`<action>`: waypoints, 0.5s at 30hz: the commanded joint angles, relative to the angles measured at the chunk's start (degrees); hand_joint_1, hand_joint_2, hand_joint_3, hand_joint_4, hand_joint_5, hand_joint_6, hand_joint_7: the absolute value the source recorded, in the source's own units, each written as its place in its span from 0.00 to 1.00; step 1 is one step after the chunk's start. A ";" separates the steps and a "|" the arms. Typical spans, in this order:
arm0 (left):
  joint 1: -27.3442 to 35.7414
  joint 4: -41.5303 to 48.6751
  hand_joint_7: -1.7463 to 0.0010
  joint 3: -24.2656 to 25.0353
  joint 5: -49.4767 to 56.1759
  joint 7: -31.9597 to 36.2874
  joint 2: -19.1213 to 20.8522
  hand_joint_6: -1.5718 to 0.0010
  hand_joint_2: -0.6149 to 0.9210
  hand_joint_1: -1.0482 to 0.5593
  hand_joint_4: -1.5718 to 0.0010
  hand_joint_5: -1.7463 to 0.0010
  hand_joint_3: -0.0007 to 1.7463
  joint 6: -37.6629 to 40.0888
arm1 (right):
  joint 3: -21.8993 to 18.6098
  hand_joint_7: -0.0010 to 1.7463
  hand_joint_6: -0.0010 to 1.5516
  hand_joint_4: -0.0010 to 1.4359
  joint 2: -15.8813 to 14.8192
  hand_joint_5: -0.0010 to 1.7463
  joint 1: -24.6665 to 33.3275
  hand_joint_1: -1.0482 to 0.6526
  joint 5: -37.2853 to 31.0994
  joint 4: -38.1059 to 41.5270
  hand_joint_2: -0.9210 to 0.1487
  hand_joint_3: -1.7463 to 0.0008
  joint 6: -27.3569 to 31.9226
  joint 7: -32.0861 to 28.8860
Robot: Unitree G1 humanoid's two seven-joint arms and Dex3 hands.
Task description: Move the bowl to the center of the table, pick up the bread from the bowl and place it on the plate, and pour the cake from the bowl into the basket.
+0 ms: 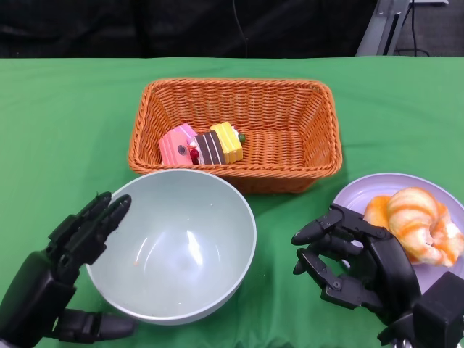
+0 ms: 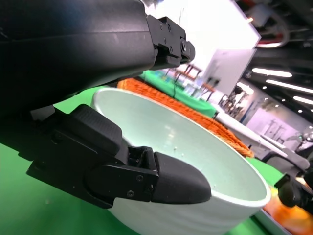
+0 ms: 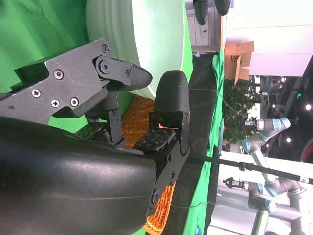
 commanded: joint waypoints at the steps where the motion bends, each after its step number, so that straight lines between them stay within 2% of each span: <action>1: 2.97 2.10 1.00 2.29 -21.23 -21.26 -2.45 1.00 1.00 0.00 1.00 1.00 0.24 -4.01 | -0.28 0.66 0.45 0.49 -0.42 0.82 -0.55 0.55 0.07 0.05 0.24 0.59 -0.16 -0.29; 4: 6.56 -4.02 0.98 4.09 -35.81 -31.84 -4.64 0.91 1.00 0.00 0.89 0.96 0.23 -0.98 | -0.25 0.66 0.45 0.49 -0.40 0.83 -0.32 0.55 0.18 -0.39 0.25 0.59 0.24 -0.32; 5: 7.48 -5.82 0.97 4.95 -38.82 -33.99 -5.30 0.84 1.00 0.05 0.79 0.94 0.23 -0.10 | -0.25 0.66 0.45 0.49 -0.38 0.83 -0.24 0.55 0.21 -0.51 0.25 0.59 0.44 -0.36; 8: 9.54 -10.18 0.97 8.31 -46.23 -40.77 -7.52 0.71 1.00 0.19 0.62 0.93 0.23 2.24 | -0.25 0.66 0.45 0.48 -0.54 0.83 -0.25 0.55 0.34 -0.43 0.24 0.59 0.62 -0.13; 12: 11.35 -13.97 0.95 14.92 -52.25 -48.96 -11.79 0.58 1.00 0.32 0.46 0.90 0.18 4.61 | -0.35 0.66 0.44 0.47 -0.83 0.83 -0.50 0.54 0.49 0.18 0.22 0.62 0.29 0.36; 15: 11.79 -15.44 0.93 19.66 -54.04 -52.60 -15.74 0.47 1.00 0.43 0.35 0.86 0.14 5.50 | -0.66 0.66 0.45 0.48 -0.76 0.83 -0.80 0.54 0.96 1.22 0.21 0.63 -0.38 0.83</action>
